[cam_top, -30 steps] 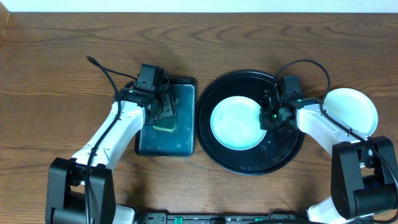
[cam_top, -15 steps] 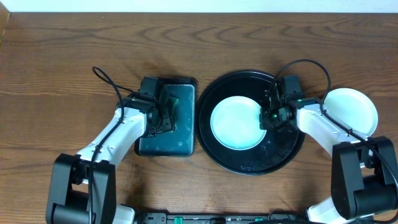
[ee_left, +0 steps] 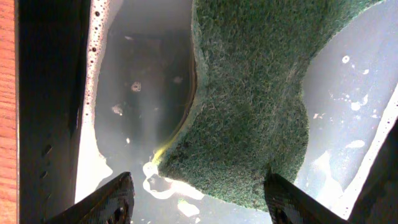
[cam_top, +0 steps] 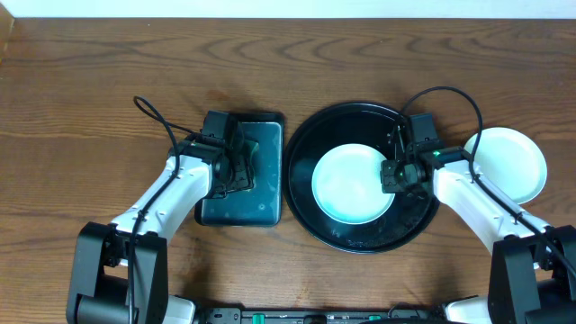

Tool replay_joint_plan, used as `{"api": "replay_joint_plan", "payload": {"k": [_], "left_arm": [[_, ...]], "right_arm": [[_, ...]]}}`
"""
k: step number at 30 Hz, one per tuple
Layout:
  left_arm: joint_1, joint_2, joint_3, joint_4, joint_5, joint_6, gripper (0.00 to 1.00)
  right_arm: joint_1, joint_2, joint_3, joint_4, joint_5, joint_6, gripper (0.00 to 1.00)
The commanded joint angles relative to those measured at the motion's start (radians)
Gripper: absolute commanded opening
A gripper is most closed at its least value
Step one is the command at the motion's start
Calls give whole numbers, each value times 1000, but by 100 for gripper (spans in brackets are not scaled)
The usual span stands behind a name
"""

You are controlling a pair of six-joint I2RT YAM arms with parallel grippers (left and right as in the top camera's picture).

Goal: Clean dirty plates on tray and stack at the side
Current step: 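Lift the white plate off the black tray toward the stack, right gripper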

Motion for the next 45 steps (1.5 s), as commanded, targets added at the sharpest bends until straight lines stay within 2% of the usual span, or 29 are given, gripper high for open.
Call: {"api": "replay_joint_plan", "payload": {"k": [1, 7, 19, 24, 27, 29, 35, 39, 45], "left_arm": [[3, 8, -6, 1, -2, -2, 69], [3, 8, -6, 1, -2, -2, 69], [3, 8, -6, 1, -2, -2, 69], [3, 8, -6, 1, -2, -2, 69], [3, 8, -6, 1, -2, -2, 70], [3, 8, -6, 1, -2, -2, 74], [3, 8, -6, 3, -2, -2, 74], [3, 8, -6, 5, -2, -2, 75], [3, 8, -6, 5, -2, -2, 74]], "right_arm": [[18, -28, -5, -5, 65, -14, 1], [20, -103, -5, -16, 82, -13, 1], [31, -296, -5, 9, 353, -13, 1], [55, -320, -4, 26, 415, -48, 1], [88, -321, -4, 29, 508, -48, 1], [112, -321, -4, 33, 578, -48, 1], [202, -321, -4, 78, 763, -50, 1], [265, -321, -4, 151, 861, -119, 1], [357, -321, -4, 276, 971, -360, 1]]}}
